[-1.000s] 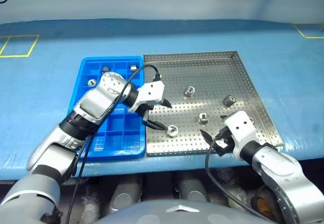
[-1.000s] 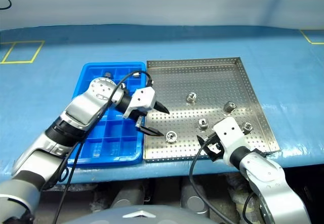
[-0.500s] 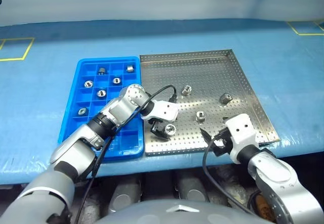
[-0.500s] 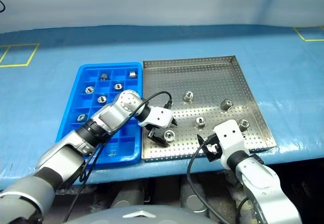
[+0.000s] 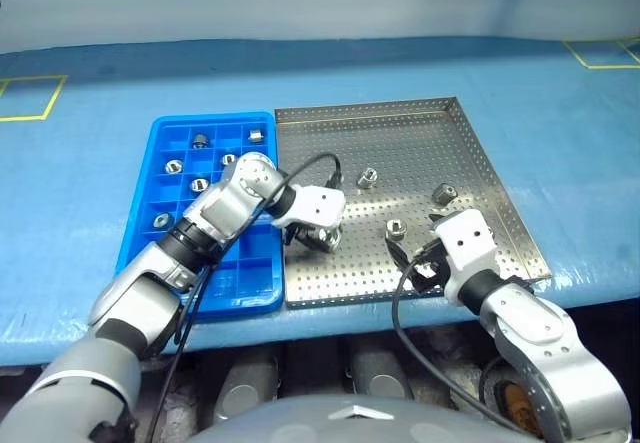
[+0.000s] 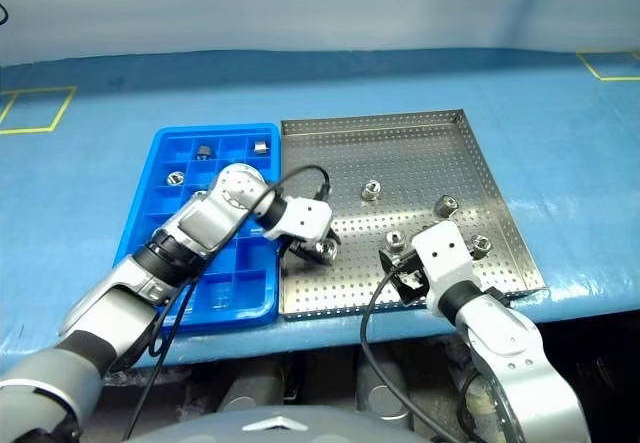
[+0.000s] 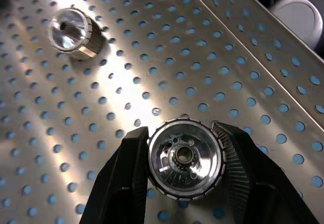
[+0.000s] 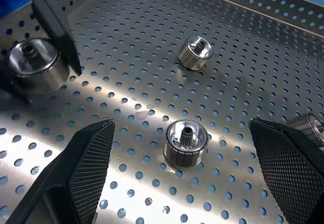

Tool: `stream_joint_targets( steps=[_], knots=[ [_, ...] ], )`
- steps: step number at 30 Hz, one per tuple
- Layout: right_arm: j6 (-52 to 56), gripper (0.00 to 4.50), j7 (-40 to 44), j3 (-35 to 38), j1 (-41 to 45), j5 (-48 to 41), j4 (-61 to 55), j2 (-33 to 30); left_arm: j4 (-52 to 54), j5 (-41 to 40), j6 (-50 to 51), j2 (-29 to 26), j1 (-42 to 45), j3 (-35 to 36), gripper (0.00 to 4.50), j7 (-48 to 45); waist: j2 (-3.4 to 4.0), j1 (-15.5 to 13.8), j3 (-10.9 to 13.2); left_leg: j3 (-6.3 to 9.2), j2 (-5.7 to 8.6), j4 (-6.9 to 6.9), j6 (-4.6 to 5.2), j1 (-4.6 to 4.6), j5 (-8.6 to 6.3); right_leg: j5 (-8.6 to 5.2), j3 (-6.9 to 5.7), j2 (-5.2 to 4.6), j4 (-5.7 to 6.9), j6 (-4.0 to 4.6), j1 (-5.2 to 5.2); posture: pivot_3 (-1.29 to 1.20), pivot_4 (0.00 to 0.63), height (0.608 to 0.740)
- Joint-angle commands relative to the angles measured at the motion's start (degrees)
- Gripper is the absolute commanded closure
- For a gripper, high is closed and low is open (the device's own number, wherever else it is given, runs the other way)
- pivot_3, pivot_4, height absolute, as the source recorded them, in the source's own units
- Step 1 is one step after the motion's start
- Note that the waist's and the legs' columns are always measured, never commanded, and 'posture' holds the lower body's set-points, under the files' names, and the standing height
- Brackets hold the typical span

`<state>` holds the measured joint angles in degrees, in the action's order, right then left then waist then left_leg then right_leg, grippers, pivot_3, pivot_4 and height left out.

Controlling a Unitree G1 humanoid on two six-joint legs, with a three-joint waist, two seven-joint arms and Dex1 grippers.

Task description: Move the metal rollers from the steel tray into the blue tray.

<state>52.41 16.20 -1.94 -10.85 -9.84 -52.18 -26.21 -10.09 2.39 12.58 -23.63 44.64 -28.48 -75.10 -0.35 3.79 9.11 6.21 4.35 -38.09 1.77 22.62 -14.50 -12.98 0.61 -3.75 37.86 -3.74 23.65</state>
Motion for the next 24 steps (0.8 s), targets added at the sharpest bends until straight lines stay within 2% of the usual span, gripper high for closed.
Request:
stream_joint_targets(
  steps=[1, 6, 13, 19, 24],
  knots=[
    [-1.3, 0.00, -0.2, -3.1, 5.1, -0.5, 0.5, 1.8, 7.7, -3.4, 7.4, -0.3, 0.7, 10.7, 2.78, 8.8, 0.00, 0.0, 0.0, 0.00, 0.00, 0.01, 0.00, -0.01, 0.00, 0.00, 0.01, 0.00, 0.01, 0.00, 0.01, -0.05, 0.150, 0.740],
    [-1.8, 0.00, -0.4, -10.4, 13.8, -0.3, 5.2, 6.3, 17.6, -0.4, 16.5, -6.0, -6.0, 18.8, 2.78, 19.1, 0.05, 0.0, 0.0, 0.01, -0.06, 0.17, -0.10, -0.10, 0.06, 0.02, 0.09, 0.10, 0.04, 0.05, 0.06, 0.02, 0.150, 0.740],
    [-5.6, 0.00, 1.4, -20.0, 24.1, 1.0, 14.7, 11.9, 34.0, -0.9, 29.8, -13.4, -22.7, 28.2, 2.78, 26.8, 0.01, -2.6, 0.0, 0.05, -0.09, 0.28, -0.43, -0.04, 0.24, 0.12, 0.09, 0.15, 0.03, 0.22, 0.16, 0.09, 0.150, 0.740],
    [-9.1, 0.00, 5.4, -23.4, 27.0, 0.4, 18.4, 11.9, 43.9, -1.6, 37.6, -16.6, -33.8, 32.6, 2.78, 30.6, -0.02, -5.1, 0.0, 0.20, -0.01, 0.26, -0.45, -0.05, 0.22, 0.12, -0.03, 0.06, -0.08, 0.22, 0.20, 0.15, 0.150, 0.740],
    [-11.2, 0.00, 8.5, -24.2, 27.6, -0.4, 20.1, 11.5, 49.2, -2.2, 42.4, -17.6, -40.0, 33.5, 2.78, 33.2, -0.01, -6.1, 0.0, 0.22, -0.01, 0.28, -0.52, -0.06, 0.26, 0.16, -0.05, 0.08, -0.04, 0.29, 0.19, 0.18, 0.150, 0.740]
  ],
)
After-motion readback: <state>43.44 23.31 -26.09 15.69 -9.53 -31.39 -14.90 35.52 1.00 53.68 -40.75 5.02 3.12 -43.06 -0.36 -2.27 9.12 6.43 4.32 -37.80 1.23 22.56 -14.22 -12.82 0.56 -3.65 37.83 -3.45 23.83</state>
